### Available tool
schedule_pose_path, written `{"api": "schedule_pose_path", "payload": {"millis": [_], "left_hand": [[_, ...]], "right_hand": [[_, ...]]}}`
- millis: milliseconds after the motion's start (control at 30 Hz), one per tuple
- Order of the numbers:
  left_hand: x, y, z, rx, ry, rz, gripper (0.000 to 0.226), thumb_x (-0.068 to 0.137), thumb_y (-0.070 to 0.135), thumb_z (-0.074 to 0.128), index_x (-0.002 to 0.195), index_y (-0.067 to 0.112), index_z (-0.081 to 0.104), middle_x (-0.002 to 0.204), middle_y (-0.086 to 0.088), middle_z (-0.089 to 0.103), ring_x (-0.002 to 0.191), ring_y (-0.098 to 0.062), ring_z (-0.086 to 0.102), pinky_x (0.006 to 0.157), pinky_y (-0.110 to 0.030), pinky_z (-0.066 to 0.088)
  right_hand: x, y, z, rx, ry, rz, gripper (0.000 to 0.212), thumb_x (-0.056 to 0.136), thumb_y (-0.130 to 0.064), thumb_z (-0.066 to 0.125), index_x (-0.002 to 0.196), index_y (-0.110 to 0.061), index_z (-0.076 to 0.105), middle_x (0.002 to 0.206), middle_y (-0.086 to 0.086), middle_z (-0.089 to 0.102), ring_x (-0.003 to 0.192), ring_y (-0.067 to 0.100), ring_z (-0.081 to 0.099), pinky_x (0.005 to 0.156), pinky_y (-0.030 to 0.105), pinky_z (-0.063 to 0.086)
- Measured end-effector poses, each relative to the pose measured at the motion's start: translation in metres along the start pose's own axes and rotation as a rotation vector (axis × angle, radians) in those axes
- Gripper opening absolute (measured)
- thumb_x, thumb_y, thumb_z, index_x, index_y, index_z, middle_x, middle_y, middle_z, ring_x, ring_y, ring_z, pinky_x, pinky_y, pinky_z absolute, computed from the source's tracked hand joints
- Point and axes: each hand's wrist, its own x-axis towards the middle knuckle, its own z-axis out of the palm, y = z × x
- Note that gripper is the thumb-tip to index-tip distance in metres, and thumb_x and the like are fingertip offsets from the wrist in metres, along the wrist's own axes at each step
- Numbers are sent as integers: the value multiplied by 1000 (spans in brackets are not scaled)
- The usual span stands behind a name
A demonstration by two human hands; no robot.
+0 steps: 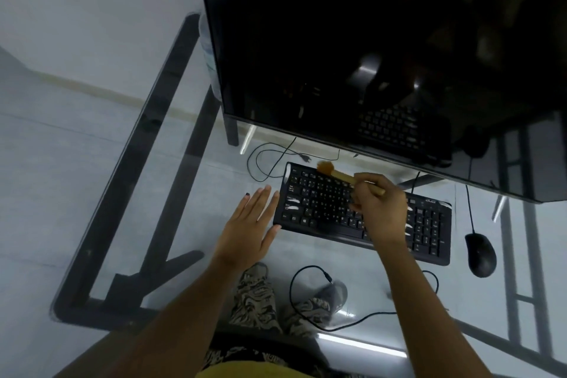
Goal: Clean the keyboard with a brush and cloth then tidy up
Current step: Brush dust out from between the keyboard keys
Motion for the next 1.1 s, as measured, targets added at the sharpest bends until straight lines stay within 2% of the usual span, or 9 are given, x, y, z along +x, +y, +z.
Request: {"api": "schedule_pose_path", "payload": {"millis": [67, 267, 433, 533, 600, 733, 833, 1000, 1100], "left_hand": [[0, 0, -1, -3, -2, 2, 60, 101, 41, 28, 151, 10, 21, 157, -12, 24, 147, -24, 17, 118, -42, 19], [0, 1, -1, 2, -1, 2, 58, 101, 40, 27, 152, 12, 18, 156, -12, 25, 146, -24, 18, 119, -39, 14], [0, -1, 2, 9, -17, -10, 59, 101, 39, 26, 152, 14, 15, 157, -11, 22, 147, -21, 13, 119, -38, 11], [1, 0, 2, 18, -24, -11, 59, 101, 39, 24, 153, 15, 12, 159, -10, 17, 148, -20, 9, 120, -39, 12], [2, 0, 1, 27, -32, -16, 59, 101, 40, 24, 153, 15, 11, 159, -9, 15, 148, -19, 7, 120, -39, 12], [2, 1, 0, 26, -52, -25, 59, 101, 42, 21, 153, 16, 11, 159, -9, 16, 148, -19, 8, 120, -40, 13], [2, 1, 1, 27, -62, -32, 60, 100, 43, 22, 153, 16, 11, 159, -9, 15, 148, -20, 8, 120, -40, 12], [1, 1, 1, 31, -53, -31, 60, 101, 43, 23, 153, 17, 9, 159, -8, 16, 148, -18, 7, 121, -37, 9], [2, 1, 2, 22, -49, -30, 60, 101, 42, 26, 153, 18, 7, 159, -7, 16, 148, -18, 7, 120, -38, 11]], "right_hand": [[-5, -1, 3, 81, -40, 0, 11, 90, -9, 64, 96, -13, 72, 77, 6, 71, 65, 10, 70, 65, 31, 59], [-5, 3, 16, 18, -65, -19, 11, 85, -14, 72, 82, -14, 61, 75, 2, 68, 62, 21, 66, 57, 38, 60], [6, 16, 14, -28, 16, -118, 18, 86, -23, 61, 100, -24, 71, 74, 3, 72, 67, 26, 68, 63, 47, 59], [4, 18, 16, 56, -275, -100, 19, 85, -21, 63, 99, -26, 75, 84, -4, 75, 76, 24, 70, 71, 48, 59], [4, 23, 18, -8, -305, -92, 19, 88, -16, 64, 101, -24, 75, 85, -5, 76, 74, 23, 69, 69, 44, 59], [9, 26, 16, -154, 17, -237, 20, 90, -15, 60, 103, -20, 74, 80, -3, 73, 59, 6, 61, 52, 14, 45], [7, 19, 21, -54, -255, -185, 20, 91, -18, 61, 104, -22, 75, 79, -9, 73, 60, 11, 65, 51, 24, 52], [15, 25, 16, -284, 42, -381, 23, 92, -12, 62, 111, -16, 73, 85, 4, 72, 64, 13, 63, 59, 23, 53], [-4, 23, 7, -382, -216, -423, 17, 89, -16, 61, 96, -19, 76, 89, 1, 72, 67, 13, 65, 63, 26, 54]]}}
